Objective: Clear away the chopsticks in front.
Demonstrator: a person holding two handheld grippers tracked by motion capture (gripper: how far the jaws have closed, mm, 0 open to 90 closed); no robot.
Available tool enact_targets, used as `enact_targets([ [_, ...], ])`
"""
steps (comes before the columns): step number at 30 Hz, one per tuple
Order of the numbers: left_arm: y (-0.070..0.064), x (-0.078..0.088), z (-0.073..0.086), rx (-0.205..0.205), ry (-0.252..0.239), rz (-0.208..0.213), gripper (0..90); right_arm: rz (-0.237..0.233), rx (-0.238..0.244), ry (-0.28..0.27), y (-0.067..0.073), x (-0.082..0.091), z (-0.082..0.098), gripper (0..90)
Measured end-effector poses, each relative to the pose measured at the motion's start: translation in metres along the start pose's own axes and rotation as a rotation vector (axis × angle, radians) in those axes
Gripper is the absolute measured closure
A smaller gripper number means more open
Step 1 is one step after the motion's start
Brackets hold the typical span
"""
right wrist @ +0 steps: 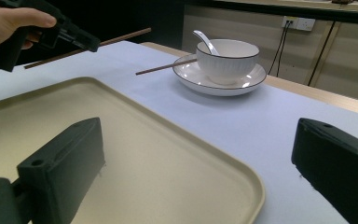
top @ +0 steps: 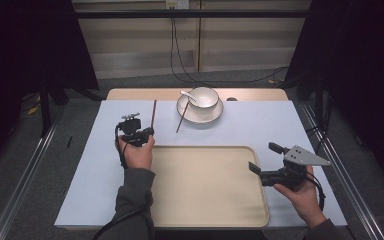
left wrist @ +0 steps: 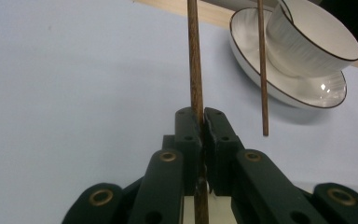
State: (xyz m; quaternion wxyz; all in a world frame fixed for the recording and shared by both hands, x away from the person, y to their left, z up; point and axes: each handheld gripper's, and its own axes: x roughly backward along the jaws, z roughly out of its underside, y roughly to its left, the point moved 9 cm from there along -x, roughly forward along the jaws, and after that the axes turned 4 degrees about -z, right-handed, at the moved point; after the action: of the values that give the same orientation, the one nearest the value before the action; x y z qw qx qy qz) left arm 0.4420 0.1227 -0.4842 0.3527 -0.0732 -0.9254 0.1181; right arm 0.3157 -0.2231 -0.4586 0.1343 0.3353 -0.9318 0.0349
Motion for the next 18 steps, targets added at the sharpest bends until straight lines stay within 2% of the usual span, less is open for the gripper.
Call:
enact_targets([
  [8,0.009,0.022,0.023,0.048,-0.017,0.022,84.9,-0.002,0.003,-0.003,0.001,0.001,-0.001,2.1],
  [12,0.013,0.032,0.033,0.045,-0.03,0.016,84.9,-0.005,-0.001,0.005,0.001,0.0,0.001,1.7],
  [14,0.013,0.037,0.039,0.056,-0.022,0.023,84.9,-0.006,-0.001,0.005,0.002,0.0,0.0,1.8],
  [18,0.014,0.048,0.05,0.047,-0.022,0.015,84.9,-0.003,-0.004,0.008,0.002,0.0,0.001,1.7],
])
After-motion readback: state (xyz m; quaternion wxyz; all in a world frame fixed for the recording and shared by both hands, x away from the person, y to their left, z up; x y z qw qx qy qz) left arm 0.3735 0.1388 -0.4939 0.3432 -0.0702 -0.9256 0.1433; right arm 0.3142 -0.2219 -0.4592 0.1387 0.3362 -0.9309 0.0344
